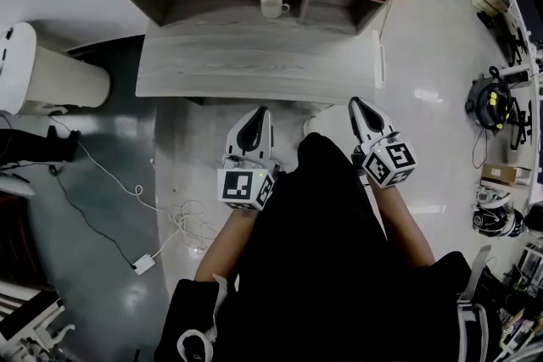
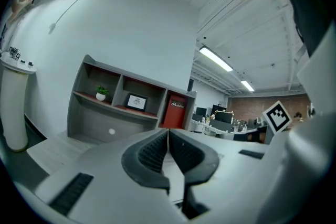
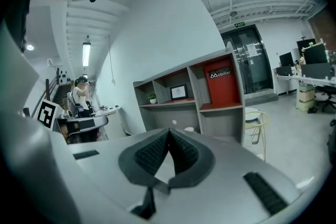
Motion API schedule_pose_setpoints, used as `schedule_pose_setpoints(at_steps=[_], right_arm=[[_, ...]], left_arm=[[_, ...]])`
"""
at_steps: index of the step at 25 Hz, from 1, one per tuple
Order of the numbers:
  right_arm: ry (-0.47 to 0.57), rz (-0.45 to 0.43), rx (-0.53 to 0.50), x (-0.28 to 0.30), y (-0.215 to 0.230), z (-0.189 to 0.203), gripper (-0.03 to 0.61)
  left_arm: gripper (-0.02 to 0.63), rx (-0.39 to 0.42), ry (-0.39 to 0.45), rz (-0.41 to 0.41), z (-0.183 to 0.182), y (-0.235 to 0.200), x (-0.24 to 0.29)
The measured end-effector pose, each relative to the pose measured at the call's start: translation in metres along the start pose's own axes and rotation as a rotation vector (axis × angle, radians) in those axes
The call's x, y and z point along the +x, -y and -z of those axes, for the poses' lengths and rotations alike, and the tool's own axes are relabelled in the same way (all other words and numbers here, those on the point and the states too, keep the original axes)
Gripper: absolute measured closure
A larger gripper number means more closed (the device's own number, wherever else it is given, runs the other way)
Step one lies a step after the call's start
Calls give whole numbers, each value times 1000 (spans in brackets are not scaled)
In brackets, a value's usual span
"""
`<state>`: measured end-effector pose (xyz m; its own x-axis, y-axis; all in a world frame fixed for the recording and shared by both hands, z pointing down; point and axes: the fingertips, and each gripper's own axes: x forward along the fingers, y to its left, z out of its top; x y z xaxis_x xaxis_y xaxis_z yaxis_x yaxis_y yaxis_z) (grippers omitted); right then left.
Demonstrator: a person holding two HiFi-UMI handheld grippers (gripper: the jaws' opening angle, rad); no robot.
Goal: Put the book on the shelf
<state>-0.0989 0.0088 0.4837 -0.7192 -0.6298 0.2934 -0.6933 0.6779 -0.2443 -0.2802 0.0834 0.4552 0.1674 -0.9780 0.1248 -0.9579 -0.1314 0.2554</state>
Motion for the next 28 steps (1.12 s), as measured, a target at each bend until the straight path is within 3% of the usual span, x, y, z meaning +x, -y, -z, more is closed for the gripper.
schedule_pose_setpoints(at_steps=[3, 7, 16, 28], right_arm=[[17, 51, 15, -17, -10, 13, 578], [18, 90, -39, -41, -14, 12, 578], [55, 184, -32, -101, 19, 16, 578], [92, 200, -149, -213, 100, 9, 578]], left_arm=[[595, -24, -6, 33, 17, -1, -17], [597, -43, -20, 75, 35, 6, -24], [597, 28, -15, 113, 24, 42, -22], [598, 69, -16, 76, 35, 178, -6]])
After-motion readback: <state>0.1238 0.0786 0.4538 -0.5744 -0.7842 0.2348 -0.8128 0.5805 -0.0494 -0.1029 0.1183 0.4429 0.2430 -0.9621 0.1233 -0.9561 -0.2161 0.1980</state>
